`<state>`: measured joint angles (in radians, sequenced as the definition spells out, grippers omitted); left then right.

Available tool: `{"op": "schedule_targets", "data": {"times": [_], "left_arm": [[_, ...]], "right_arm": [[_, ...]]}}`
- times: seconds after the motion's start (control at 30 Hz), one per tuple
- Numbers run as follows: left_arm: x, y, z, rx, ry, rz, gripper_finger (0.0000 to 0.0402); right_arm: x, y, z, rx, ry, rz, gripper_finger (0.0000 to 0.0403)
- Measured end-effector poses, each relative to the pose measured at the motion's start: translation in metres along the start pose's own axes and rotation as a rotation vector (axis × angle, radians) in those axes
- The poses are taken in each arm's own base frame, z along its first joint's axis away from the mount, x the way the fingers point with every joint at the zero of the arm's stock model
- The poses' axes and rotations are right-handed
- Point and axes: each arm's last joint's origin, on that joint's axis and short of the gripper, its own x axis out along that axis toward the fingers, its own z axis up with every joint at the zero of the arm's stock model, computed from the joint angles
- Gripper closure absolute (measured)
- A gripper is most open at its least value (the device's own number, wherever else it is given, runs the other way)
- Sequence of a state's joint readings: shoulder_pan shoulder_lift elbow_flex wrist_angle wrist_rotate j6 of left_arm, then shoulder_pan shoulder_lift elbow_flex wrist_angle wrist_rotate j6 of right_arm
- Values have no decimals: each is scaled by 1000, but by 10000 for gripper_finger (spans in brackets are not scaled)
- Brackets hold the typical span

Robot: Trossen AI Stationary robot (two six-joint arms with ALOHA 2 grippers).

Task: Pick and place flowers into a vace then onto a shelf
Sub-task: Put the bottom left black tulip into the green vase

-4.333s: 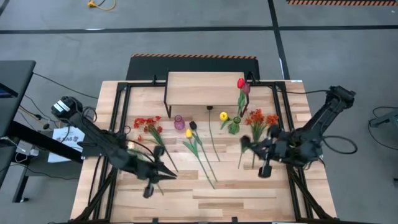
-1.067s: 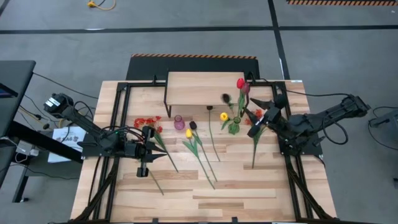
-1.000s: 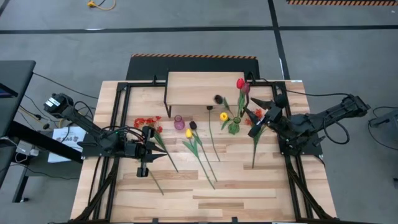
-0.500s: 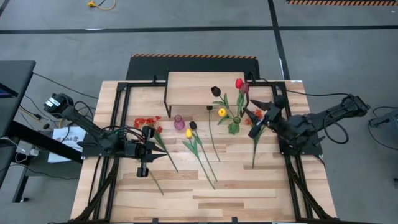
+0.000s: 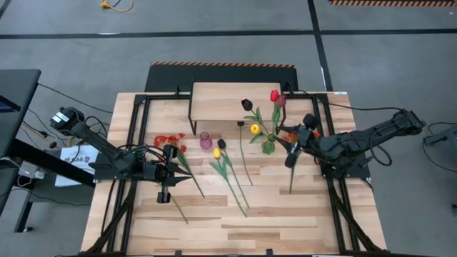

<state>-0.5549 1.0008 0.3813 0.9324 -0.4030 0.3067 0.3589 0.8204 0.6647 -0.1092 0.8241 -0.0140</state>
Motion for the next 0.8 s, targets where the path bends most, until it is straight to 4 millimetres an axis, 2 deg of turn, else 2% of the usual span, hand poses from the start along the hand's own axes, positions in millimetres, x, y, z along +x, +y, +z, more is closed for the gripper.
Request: {"op": "schedule_targets", "data": {"times": [0.53,0.8], "left_arm": [[0,0,0,4,0,0,386],[0,0,0,4,0,0,386]], "right_arm": [[40,6,-23,-72,163,-77,262],[48,2,-24,-61,174,-117,258]]}}
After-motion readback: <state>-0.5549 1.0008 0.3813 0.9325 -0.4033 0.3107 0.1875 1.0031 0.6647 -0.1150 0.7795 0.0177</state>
